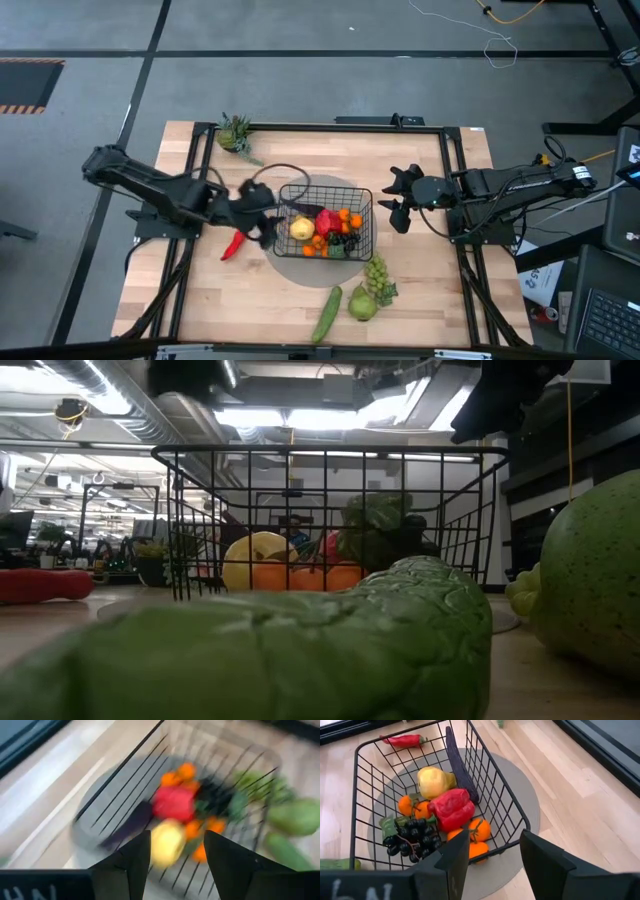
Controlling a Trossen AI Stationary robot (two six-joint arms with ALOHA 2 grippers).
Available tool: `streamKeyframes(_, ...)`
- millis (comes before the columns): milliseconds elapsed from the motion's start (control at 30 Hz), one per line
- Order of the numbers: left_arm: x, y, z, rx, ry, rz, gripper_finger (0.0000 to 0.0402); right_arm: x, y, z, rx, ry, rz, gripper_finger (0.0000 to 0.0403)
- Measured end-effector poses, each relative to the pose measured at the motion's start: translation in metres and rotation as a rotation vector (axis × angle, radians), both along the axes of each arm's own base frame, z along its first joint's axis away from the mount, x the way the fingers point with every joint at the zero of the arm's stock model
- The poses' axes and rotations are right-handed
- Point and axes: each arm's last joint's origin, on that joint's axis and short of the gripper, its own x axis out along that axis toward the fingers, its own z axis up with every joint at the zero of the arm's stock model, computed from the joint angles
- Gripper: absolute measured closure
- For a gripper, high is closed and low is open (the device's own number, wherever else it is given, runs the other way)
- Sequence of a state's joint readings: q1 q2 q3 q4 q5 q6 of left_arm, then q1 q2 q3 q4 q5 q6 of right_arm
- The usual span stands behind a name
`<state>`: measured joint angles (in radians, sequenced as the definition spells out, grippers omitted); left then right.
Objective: Build produce basket
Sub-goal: Put the green grapes into the black wire basket
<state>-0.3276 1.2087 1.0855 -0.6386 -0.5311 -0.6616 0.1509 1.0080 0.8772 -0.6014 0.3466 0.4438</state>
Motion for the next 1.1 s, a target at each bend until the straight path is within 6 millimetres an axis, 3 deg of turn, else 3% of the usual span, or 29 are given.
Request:
streamKeyframes(200,-0.034,0.007,-0.005,-0.048,0.131,0.188,0.0223,-0.001,0.000,-0.001,0.017,0.015,-0.003,0.0228)
streamKeyframes(300,-0.043,0.010,-0.012,-0.049,0.204,0.285,0.0223,-0.005,0.003,-0.006,0.159,0.059,-0.006,0.0228)
streamKeyframes(500,-0.039,0.010,-0.028,-0.042,0.276,0.364,0.0223,-0.015,0.017,-0.018,0.388,0.218,-0.072,0.0228)
streamKeyframes(800,-0.031,0.007,-0.049,0.063,0.357,0.364,0.0223,-0.007,0.067,-0.041,0.423,0.302,-0.117,0.0228)
streamKeyframes(1100,-0.034,0.004,-0.049,0.090,0.351,0.357,0.0223,0.014,0.128,-0.090,0.502,0.361,-0.176,0.0228)
